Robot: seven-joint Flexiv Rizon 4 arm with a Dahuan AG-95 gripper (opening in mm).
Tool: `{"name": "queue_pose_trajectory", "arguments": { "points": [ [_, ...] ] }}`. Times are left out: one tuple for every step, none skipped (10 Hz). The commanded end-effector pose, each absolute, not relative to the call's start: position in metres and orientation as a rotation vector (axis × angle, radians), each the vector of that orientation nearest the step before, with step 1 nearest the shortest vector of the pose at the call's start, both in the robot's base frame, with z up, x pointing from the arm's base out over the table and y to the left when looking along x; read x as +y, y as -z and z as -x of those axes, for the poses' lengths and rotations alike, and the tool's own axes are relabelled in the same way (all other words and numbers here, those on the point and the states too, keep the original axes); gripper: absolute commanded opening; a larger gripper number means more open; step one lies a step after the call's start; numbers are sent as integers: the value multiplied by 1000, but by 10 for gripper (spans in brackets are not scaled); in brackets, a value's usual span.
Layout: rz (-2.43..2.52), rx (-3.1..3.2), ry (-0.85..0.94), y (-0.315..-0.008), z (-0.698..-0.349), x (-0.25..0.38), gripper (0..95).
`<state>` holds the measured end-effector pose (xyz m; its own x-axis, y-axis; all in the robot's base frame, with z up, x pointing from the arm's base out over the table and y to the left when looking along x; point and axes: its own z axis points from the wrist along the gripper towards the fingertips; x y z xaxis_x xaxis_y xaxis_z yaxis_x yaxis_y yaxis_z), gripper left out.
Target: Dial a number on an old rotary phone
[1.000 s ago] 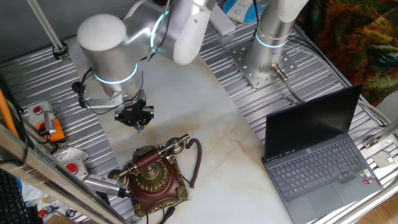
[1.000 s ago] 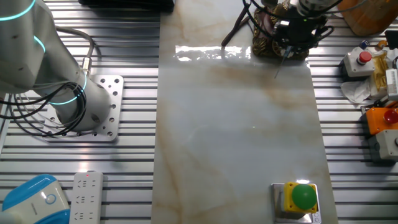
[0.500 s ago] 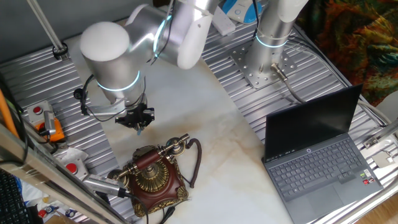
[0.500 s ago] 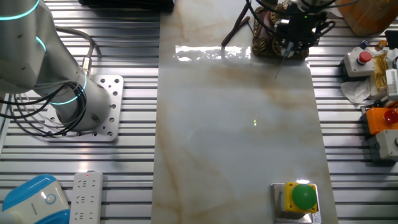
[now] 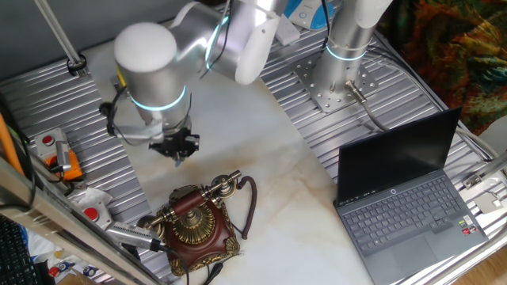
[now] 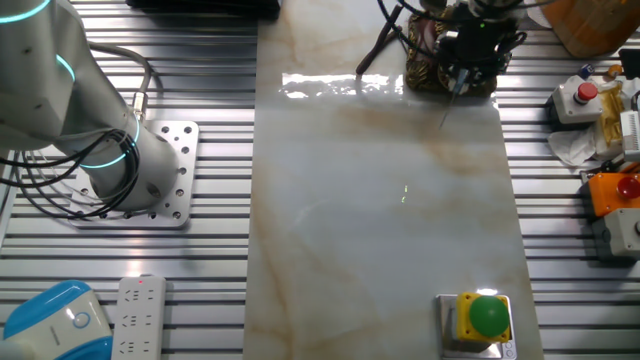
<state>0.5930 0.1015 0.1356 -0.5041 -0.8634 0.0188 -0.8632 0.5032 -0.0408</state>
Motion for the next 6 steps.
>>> {"name": "queue_pose_trajectory", "arguments": {
  "points": [
    [1392, 2801, 80, -138, -573, 78, 0],
    [1318, 2831, 82, -137, -566, 71, 0],
    [1244, 2864, 88, -135, -562, 64, 0],
    [1140, 2902, 83, -133, -554, 55, 0],
    [1091, 2919, 86, -132, -551, 51, 0],
    [995, 2952, 96, -129, -546, 50, 0]
  ]
}}
